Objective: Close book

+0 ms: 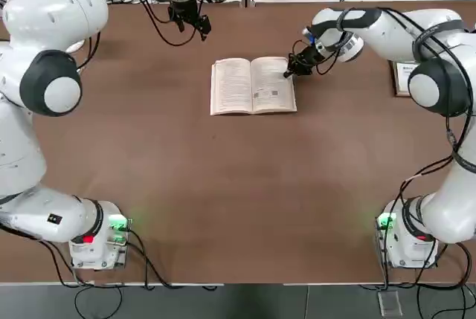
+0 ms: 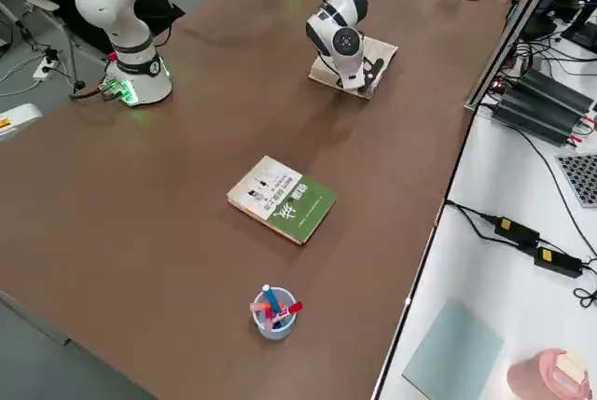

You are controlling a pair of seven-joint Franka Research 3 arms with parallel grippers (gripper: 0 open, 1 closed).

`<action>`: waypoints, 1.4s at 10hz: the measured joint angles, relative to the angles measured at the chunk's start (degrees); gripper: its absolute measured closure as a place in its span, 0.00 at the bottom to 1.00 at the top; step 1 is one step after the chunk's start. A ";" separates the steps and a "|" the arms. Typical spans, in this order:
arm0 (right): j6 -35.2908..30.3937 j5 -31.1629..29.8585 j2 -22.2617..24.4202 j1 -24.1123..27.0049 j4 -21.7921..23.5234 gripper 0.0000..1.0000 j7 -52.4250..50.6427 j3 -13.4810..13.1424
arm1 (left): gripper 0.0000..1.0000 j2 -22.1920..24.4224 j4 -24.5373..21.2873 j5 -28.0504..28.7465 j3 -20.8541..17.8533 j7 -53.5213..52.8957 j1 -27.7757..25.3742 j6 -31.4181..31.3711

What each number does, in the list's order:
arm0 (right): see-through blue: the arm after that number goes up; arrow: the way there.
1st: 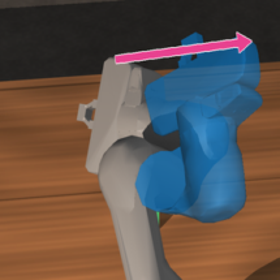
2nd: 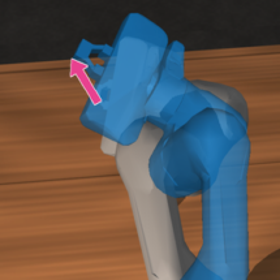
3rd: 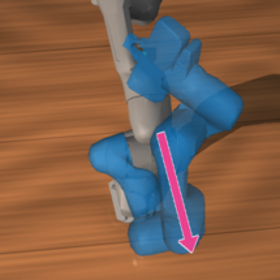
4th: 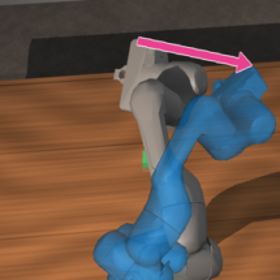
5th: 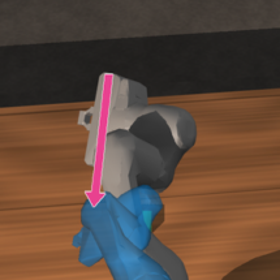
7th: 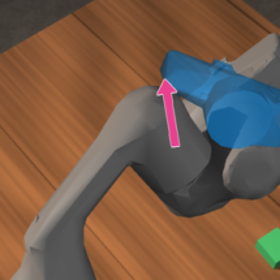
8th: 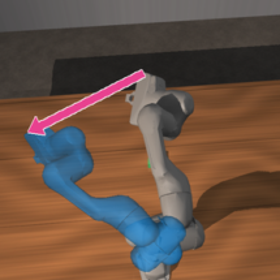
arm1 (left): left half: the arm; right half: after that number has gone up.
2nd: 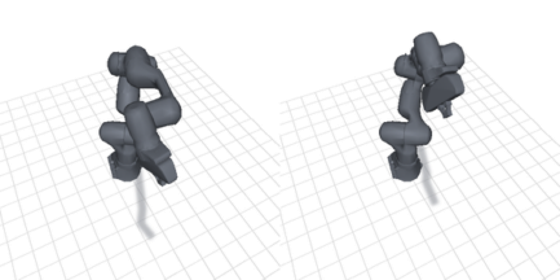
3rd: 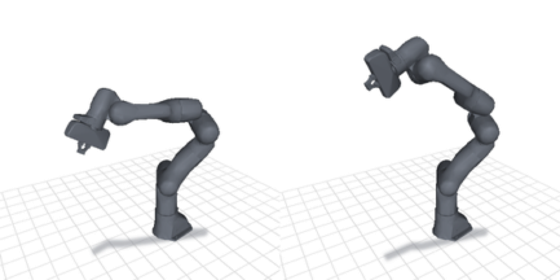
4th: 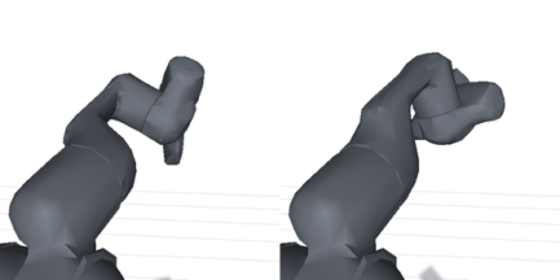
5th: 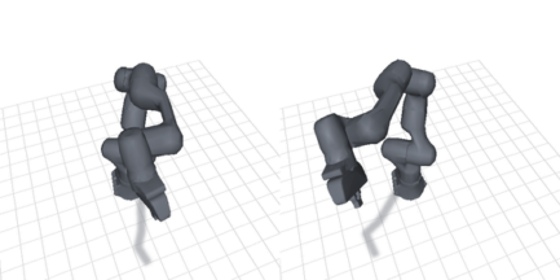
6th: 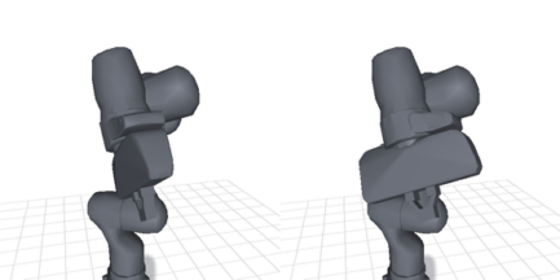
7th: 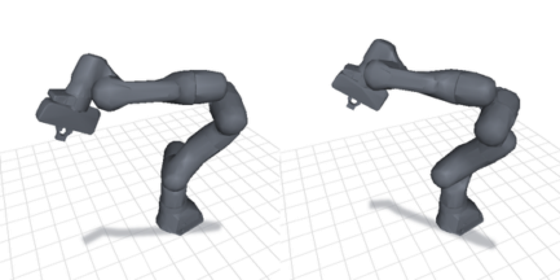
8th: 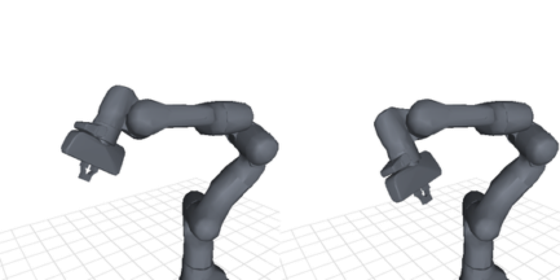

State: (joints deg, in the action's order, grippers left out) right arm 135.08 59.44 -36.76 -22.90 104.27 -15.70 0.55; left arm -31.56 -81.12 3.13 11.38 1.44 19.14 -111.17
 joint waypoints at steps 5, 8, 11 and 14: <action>0.74 0.00 -0.81 -0.07 0.16 0.99 -1.68 0.00 | 0.00 -0.10 0.02 0.00 0.00 0.00 0.00 -0.14; 1.06 0.00 -1.17 -0.12 0.16 0.99 -2.01 0.00 | 0.00 -0.09 0.05 0.00 0.00 0.00 0.00 -0.14; 1.67 0.00 -1.39 -0.33 0.17 0.99 -2.05 0.01 | 0.00 -0.10 0.06 0.00 0.00 -0.09 0.00 -0.32; 2.00 0.00 -1.59 -0.46 0.17 0.99 -2.05 0.01 | 0.00 -0.15 0.05 0.00 0.00 -0.11 0.01 -0.40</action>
State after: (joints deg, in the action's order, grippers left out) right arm 137.08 59.44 -38.34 -23.36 104.45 -17.75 0.56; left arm -31.71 -81.06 3.13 11.38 1.33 19.15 -111.57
